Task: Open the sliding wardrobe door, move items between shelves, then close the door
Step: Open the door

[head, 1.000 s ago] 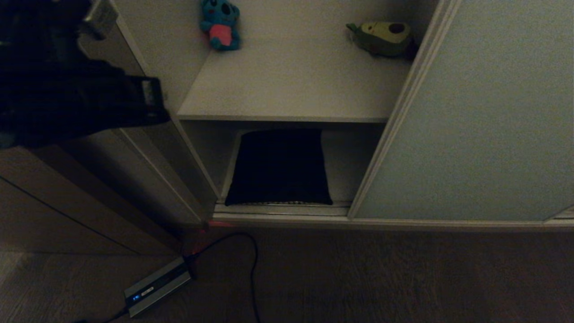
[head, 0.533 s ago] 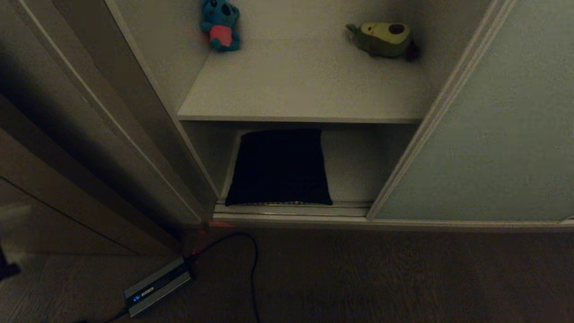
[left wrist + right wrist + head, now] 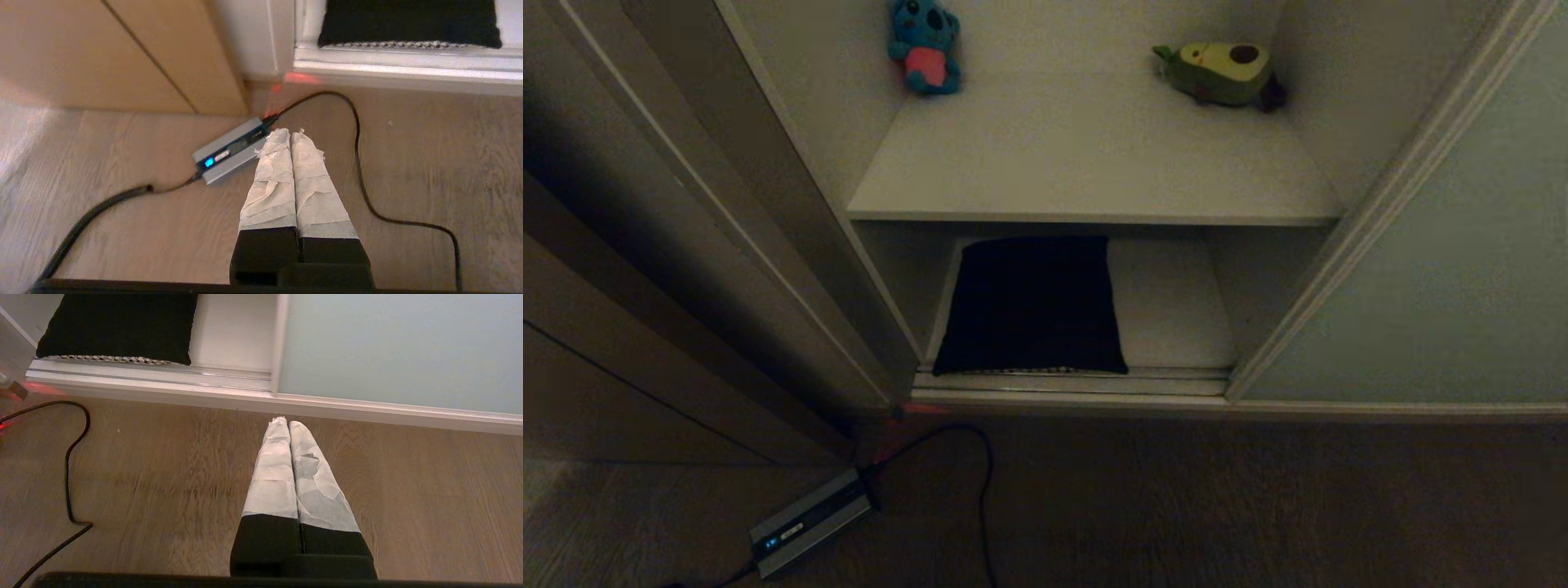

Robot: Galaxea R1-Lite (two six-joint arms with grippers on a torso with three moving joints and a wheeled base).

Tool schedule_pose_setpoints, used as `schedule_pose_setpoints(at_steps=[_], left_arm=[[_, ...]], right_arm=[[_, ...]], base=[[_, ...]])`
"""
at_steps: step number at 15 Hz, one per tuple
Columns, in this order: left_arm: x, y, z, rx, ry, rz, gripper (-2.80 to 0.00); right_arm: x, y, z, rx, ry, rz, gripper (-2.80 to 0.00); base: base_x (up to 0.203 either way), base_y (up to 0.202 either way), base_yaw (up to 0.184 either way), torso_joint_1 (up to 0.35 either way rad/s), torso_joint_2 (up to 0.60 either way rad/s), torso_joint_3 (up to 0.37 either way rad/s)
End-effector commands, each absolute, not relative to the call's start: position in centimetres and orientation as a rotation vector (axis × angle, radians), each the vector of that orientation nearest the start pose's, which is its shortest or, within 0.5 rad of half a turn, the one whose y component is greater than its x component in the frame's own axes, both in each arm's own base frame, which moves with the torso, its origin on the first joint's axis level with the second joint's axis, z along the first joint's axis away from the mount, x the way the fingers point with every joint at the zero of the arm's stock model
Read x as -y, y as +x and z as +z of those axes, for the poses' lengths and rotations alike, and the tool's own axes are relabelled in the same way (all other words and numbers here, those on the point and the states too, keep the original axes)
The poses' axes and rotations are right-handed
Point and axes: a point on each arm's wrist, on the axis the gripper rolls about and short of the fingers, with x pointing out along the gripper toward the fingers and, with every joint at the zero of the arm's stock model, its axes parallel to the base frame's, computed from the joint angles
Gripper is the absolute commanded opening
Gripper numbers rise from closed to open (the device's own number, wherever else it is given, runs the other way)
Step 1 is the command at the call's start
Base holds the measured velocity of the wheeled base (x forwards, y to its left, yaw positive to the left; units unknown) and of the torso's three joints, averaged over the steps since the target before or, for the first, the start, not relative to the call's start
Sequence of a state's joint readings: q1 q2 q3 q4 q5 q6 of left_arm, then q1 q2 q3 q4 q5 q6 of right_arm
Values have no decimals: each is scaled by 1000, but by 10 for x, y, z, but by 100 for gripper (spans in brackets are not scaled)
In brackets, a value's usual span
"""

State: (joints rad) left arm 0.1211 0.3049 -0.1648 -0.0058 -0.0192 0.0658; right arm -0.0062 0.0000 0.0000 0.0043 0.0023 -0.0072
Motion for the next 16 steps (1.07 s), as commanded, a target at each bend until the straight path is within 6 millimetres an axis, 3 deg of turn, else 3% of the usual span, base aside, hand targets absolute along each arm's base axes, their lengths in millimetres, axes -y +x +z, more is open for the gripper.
schedule_pose_setpoints(at_steps=[1,6,11,14,16], left_arm=[[1,0,112,-129,68,80,-280],[0,-4,95,-117,92,10,-280],[0,-25,81,12,91,-27,-280],[0,-25,76,-47,36,-27,-280],[0,-25,76,-38,147,-53,-280]], right_arm=[[0,-23,74,-8,-8,-3,-280],[0,-23,74,-8,-8,-3,-280],[0,-22,74,-9,-8,-3,-280],[0,-23,74,-8,-8,-3,-280],[0,-23,74,-8,-8,-3,-280]], base=[[0,0,0,0,0,0],[0,0,0,0,0,0],[0,0,0,0,0,0],[0,0,0,0,0,0],[0,0,0,0,0,0]])
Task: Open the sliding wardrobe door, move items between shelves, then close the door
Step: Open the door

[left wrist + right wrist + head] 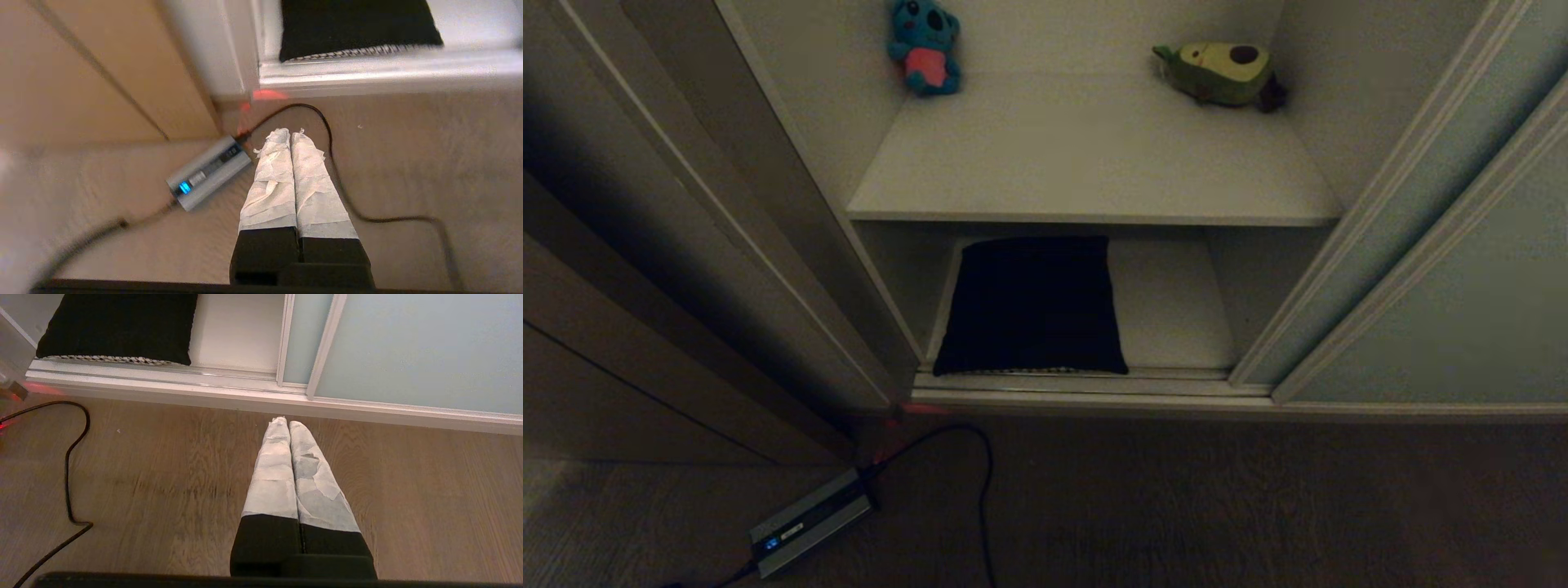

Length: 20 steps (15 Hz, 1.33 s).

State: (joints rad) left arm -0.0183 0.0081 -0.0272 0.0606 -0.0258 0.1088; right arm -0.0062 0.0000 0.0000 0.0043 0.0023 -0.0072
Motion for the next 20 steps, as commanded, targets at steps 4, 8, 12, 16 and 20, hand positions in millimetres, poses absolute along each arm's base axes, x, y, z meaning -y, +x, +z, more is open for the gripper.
schedule_pose_setpoints(at_steps=[4,8,12,16,20], left_arm=[[0,-25,76,-36,35,-44,-280],[0,-25,76,-41,95,-57,-280],[0,-24,76,-15,93,-52,-280],[0,-23,77,7,87,-41,-280],[0,-23,77,9,49,-40,-280]], right_arm=[[0,-23,74,-8,-8,-3,-280],[0,-23,74,-8,-8,-3,-280],[0,-23,74,-8,-8,-3,-280],[0,-23,74,-8,-8,-3,-280],[0,-23,74,-8,-8,-3,-280]], base=[[0,0,0,0,0,0],[0,0,0,0,0,0],[0,0,0,0,0,0],[0,0,0,0,0,0],[0,0,0,0,0,0]])
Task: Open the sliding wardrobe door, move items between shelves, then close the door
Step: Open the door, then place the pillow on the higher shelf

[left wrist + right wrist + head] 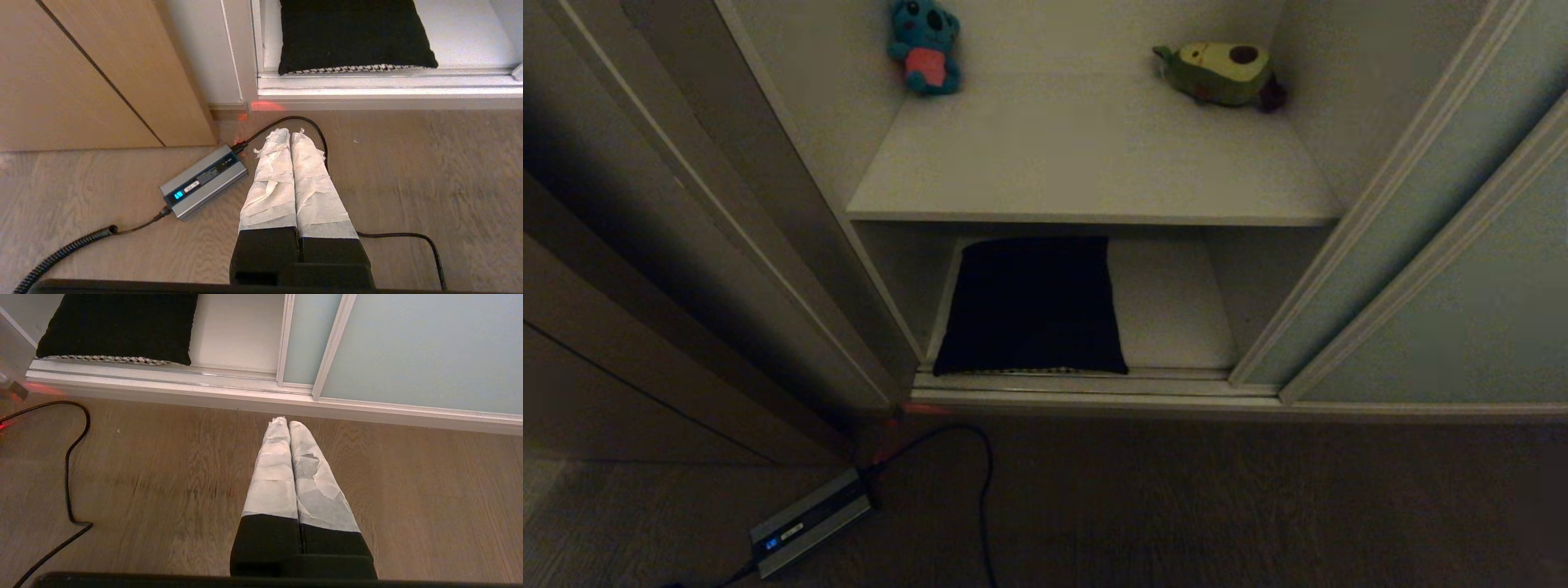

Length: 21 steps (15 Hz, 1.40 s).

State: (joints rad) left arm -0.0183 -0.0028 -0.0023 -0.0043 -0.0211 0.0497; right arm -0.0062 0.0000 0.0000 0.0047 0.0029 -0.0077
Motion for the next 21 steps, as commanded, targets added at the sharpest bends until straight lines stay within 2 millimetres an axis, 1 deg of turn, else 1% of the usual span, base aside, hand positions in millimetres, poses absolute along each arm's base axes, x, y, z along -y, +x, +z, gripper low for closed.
schedule_pose_setpoints(at_steps=[1,3,10,21], left_arm=[[0,-23,77,9,45,-40,-280],[0,-23,77,9,16,-21,-280],[0,-23,77,9,9,-18,-280],[0,-23,77,9,6,-20,-280]], right_arm=[[0,-23,74,-8,-8,-3,-280],[0,-23,74,-8,-8,-3,-280],[0,-23,74,-8,-8,-3,-280],[0,-23,74,-8,-8,-4,-280]], base=[[0,0,0,0,0,0],[0,0,0,0,0,0],[0,0,0,0,0,-12],[0,0,0,3,2,-183]])
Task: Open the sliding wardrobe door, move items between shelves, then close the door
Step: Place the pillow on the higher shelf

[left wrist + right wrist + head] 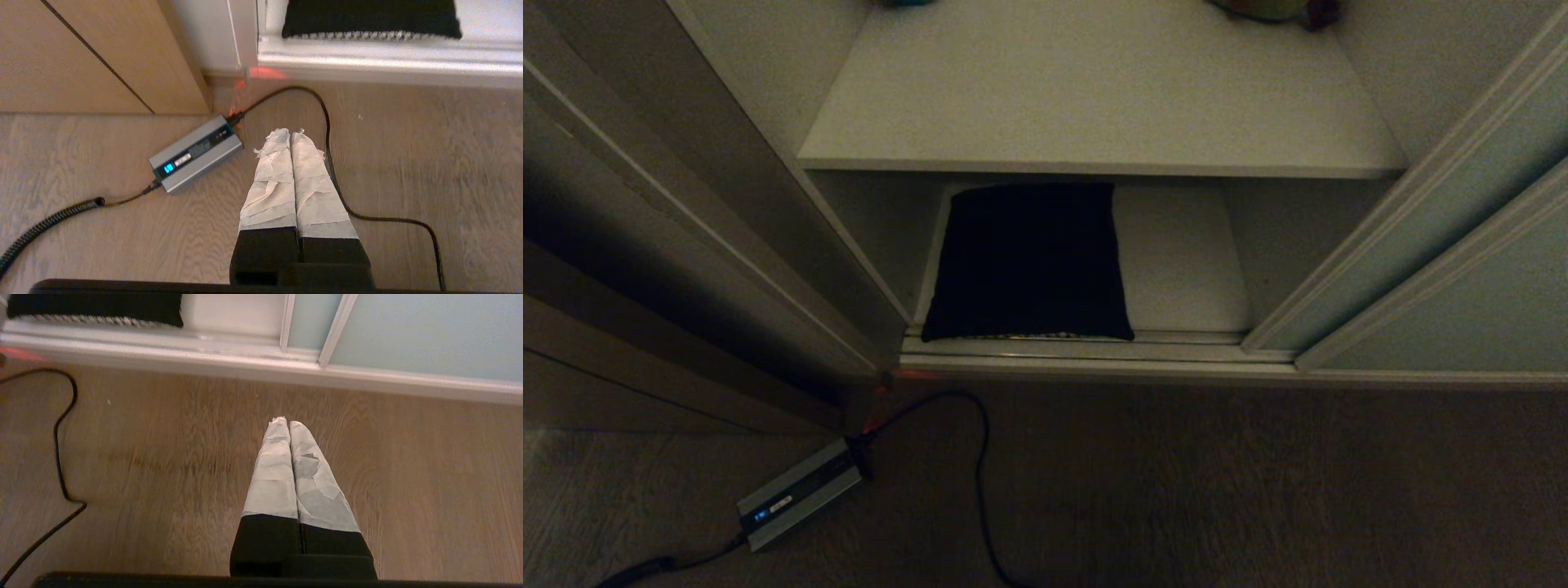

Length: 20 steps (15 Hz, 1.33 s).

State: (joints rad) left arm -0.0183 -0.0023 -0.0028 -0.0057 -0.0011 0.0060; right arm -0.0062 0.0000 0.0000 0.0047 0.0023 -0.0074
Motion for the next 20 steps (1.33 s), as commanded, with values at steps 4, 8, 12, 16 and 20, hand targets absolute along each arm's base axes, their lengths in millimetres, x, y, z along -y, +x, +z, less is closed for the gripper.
schedule_pose_setpoints(at_steps=[4,8,12,16,20], left_arm=[[0,-23,77,9,8,-18,-280],[0,-23,77,5,9,-17,-280],[0,-23,77,3,11,-15,-280],[0,-23,76,2,9,-17,-280],[0,-23,76,2,9,-17,-280]], right_arm=[[0,-22,74,-9,-8,-3,-280],[0,-22,74,-9,-8,-3,-280],[0,-23,74,-8,-8,-3,-280],[0,-22,74,-9,-8,-3,-280],[0,-23,74,-8,-8,-3,-280]], base=[[0,0,0,4,5,-200],[0,0,0,2,1,-197],[0,0,0,3,4,-197],[0,0,0,1,2,-195],[0,0,0,4,1,-197]])
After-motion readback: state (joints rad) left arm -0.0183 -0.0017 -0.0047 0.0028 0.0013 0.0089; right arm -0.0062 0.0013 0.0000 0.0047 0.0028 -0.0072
